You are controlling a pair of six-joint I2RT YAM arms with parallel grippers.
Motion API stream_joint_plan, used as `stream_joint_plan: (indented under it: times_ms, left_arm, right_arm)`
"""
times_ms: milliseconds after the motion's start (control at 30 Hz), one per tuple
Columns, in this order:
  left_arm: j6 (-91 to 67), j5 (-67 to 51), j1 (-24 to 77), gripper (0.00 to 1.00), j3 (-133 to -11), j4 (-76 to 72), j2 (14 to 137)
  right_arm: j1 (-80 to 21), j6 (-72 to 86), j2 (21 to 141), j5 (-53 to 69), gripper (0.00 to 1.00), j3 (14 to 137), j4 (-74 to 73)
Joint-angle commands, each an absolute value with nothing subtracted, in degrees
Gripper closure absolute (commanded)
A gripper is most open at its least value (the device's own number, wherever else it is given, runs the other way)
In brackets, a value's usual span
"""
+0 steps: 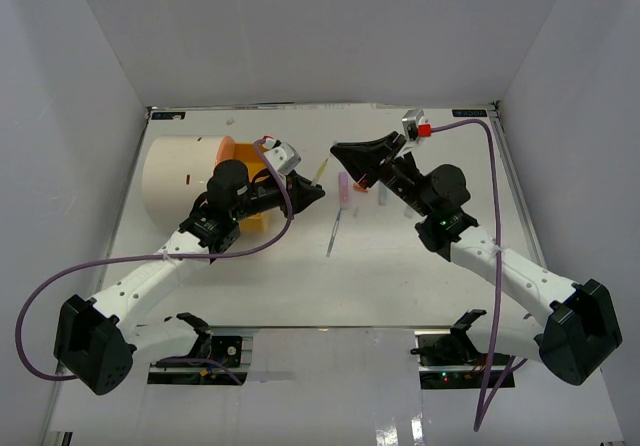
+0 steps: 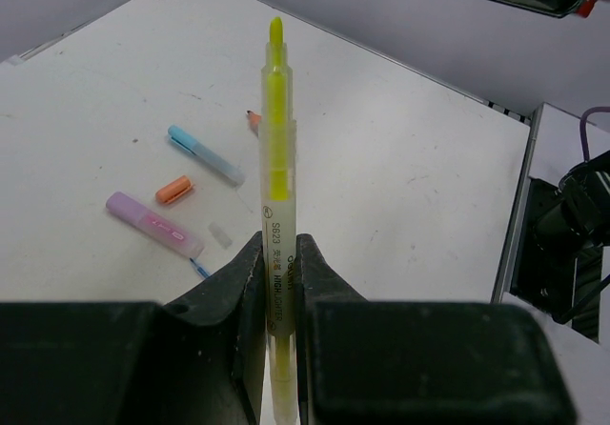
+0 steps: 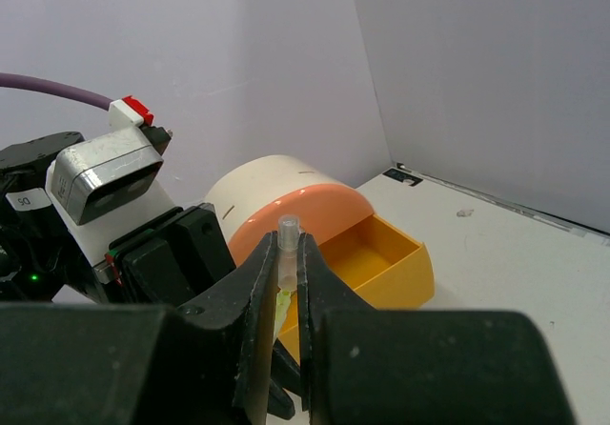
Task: Sort the stationery into containers
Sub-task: Close the pen cap on the pen.
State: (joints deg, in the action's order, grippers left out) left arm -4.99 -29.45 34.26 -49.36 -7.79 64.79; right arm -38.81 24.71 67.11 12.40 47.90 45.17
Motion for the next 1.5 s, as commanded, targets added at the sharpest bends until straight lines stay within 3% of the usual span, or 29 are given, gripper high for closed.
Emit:
stream_joint_plan:
  times_ms: [0,867,1467]
  left_arm:
    - [-4.92,-30.94,34.45,1.00,-49.04,-9.14,62.58]
    - [-5.45,-29.97,34.45,1.00,-47.90,-11.69,60.47]
    - [-8.88,-31.82,34.45,1.00,-50.18,-21.70,63.10]
  right_arm:
    - [-39.37,25.75,67.41,13.10,0.92,48.25,49.31]
    - [-40.61,28.65,69.17,14.76,0.92,47.55,51.68]
    - [-41.40,30.85,70.84,17.14,0.92,46.41,56.96]
